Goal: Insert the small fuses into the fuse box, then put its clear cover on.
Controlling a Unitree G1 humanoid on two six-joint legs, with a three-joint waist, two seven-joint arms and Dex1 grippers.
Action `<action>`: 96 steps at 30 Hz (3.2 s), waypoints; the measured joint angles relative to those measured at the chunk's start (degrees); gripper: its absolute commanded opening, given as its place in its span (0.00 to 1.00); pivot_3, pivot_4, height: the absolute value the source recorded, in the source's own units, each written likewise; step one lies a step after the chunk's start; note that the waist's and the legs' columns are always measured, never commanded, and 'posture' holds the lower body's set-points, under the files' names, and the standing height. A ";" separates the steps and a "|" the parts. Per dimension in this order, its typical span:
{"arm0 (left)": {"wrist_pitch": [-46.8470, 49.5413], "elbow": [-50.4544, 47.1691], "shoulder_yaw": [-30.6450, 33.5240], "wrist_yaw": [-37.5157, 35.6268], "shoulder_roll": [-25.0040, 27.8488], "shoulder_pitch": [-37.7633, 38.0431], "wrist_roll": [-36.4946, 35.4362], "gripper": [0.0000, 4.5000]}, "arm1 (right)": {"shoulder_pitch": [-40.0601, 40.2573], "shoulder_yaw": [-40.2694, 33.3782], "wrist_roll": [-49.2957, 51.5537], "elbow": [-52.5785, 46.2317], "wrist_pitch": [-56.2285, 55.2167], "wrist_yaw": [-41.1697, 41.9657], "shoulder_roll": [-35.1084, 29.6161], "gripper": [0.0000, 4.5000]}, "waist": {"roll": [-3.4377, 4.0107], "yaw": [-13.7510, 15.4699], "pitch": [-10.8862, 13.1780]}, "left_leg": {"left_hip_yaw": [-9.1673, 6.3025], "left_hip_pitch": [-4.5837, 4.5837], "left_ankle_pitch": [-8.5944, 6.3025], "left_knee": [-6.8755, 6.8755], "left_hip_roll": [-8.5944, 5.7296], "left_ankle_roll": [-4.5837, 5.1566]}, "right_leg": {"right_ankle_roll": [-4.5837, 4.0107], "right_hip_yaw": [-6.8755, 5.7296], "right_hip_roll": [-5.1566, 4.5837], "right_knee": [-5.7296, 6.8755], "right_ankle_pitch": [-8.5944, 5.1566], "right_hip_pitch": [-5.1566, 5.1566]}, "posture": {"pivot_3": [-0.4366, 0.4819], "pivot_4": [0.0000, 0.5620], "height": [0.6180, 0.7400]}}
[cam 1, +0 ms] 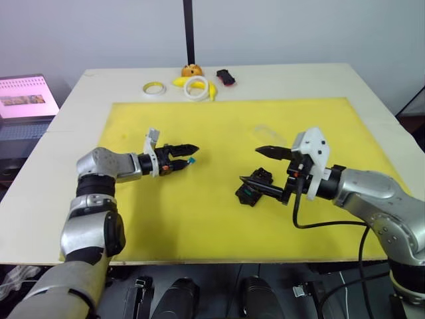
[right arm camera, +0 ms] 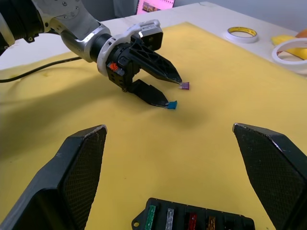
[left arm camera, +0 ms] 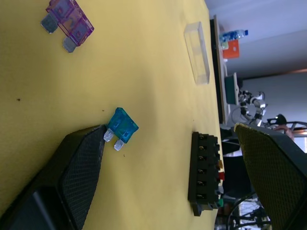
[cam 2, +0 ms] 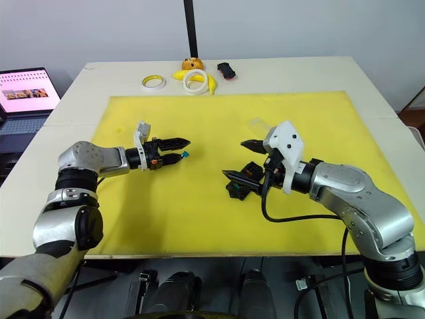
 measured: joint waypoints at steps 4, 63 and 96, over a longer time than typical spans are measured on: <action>-1.32 -0.70 -0.09 0.73 -0.89 1.69 0.18 0.59 | -0.01 0.01 -0.23 0.50 -0.02 -0.07 0.01 1.00 | 0.00 -0.05 0.00 | -0.01 -0.02 0.00 0.00 0.00 0.00 | 0.00 0.00 0.00 -0.01 0.00 -0.02 | 0.48 0.27 1.00; 6.71 -37.15 -10.67 -13.79 -0.28 3.88 -16.31 0.00 | -0.86 -5.93 47.54 4.75 7.65 -31.15 10.77 0.60 | 0.00 -1.62 0.01 | 0.01 -0.06 0.02 -0.16 0.11 -0.05 | -0.01 0.01 0.07 -0.05 0.00 -0.16 | 0.48 0.27 1.00; 6.13 -37.30 -11.74 -11.57 -1.06 3.71 -19.97 0.07 | -0.83 -4.46 53.72 7.15 4.46 -34.21 9.53 0.00 | 0.00 -1.63 0.01 | 0.02 -0.06 0.02 -0.16 0.11 -0.05 | -0.01 0.01 0.08 -0.06 0.00 -0.16 | 0.48 0.27 1.00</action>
